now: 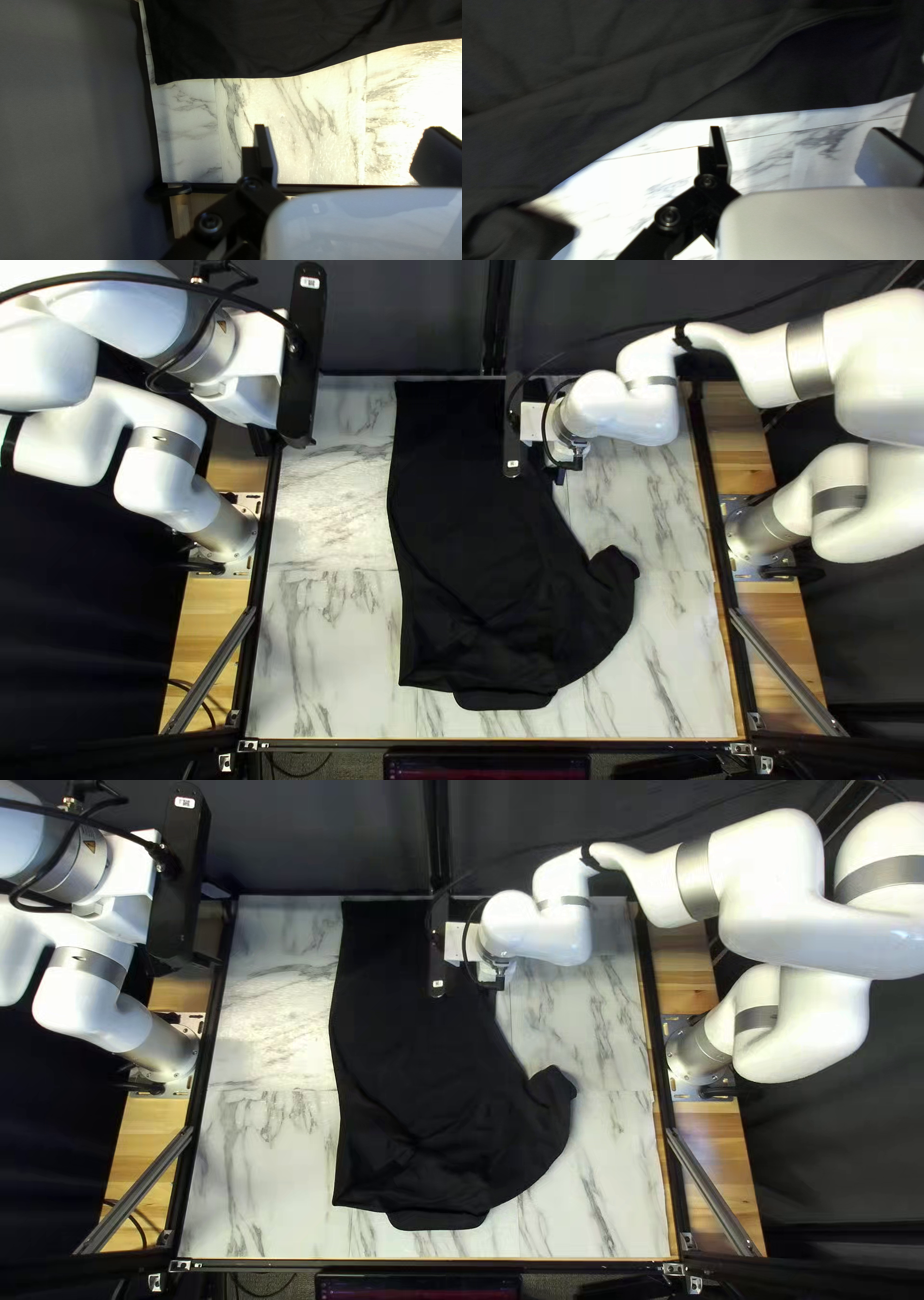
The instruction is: Fold t-shirt
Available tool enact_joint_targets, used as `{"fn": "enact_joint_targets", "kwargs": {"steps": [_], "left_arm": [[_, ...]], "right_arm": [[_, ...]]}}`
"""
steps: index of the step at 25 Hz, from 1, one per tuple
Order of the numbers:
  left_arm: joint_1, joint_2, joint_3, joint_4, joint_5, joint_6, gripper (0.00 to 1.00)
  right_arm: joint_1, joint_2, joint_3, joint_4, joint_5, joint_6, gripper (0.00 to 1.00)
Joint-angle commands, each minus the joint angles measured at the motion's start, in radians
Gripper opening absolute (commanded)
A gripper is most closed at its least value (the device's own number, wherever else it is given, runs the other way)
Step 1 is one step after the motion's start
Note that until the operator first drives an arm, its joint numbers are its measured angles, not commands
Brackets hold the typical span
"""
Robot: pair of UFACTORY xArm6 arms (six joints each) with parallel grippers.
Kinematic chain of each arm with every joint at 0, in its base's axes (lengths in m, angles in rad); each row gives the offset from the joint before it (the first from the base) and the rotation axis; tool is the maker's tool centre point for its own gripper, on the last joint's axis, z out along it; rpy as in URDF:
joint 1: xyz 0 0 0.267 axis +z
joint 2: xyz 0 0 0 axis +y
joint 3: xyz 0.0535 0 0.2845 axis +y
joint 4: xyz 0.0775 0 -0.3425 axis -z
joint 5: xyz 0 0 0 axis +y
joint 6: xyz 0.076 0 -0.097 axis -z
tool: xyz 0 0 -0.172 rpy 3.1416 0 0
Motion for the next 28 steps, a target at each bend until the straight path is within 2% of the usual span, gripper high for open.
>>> {"fn": "enact_joint_targets", "kwargs": {"steps": [1,10,14,18,25,28], "left_arm": [[0.000,0.000,0.000,0.000,0.000,0.000,1.00],[0.000,0.000,0.000,0.000,0.000,0.000,1.00],[0.000,0.000,0.000,0.000,0.000,0.000,1.00],[0.000,0.000,0.000,0.000,0.000,0.000,1.00],[0.000,0.000,0.000,0.000,0.000,0.000,1.00],[0.000,0.000,0.000,0.000,0.000,0.000,1.00]], "right_arm": [[0.060,-0.028,0.034,0.255,-0.017,-0.006,1.00],[0.060,-0.033,0.041,0.251,-0.019,-0.008,1.00],[0.036,0.017,0.019,0.373,0.013,-0.136,1.00],[0.054,0.008,0.053,0.512,0.000,-0.150,1.00],[0.045,0.025,0.161,0.844,-0.136,-0.281,1.00],[0.053,0.021,0.193,0.929,-0.178,-0.315,1.00]]}}
